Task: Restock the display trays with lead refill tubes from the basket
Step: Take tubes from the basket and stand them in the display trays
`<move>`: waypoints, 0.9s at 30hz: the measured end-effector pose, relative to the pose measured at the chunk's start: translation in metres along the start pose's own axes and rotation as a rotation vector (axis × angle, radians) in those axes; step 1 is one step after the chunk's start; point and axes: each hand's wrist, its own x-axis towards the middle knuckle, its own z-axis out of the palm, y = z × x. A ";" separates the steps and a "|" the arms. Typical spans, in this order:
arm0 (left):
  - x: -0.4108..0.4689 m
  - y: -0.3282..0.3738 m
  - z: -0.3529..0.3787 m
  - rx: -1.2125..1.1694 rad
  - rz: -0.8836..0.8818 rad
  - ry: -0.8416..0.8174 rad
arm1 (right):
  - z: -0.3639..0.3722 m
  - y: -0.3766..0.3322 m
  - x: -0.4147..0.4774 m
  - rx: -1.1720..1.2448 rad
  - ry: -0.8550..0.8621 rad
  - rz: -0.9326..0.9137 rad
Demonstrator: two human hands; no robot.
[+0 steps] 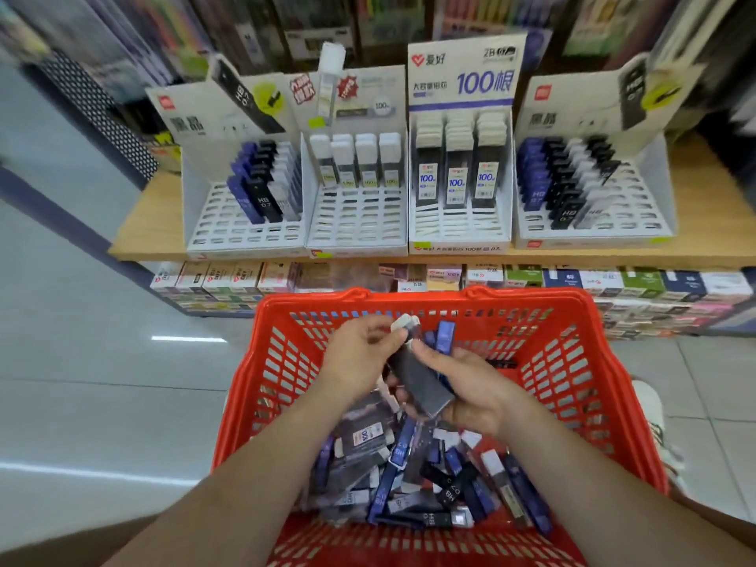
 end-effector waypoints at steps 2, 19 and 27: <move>0.003 0.019 -0.015 0.090 -0.023 -0.010 | 0.011 -0.014 -0.006 -0.053 0.010 -0.073; -0.001 0.151 -0.171 -0.183 0.072 -0.027 | 0.085 -0.095 -0.011 -0.294 0.071 -0.441; 0.039 0.157 -0.175 0.047 0.138 0.086 | 0.088 -0.117 0.027 -0.510 0.271 -0.592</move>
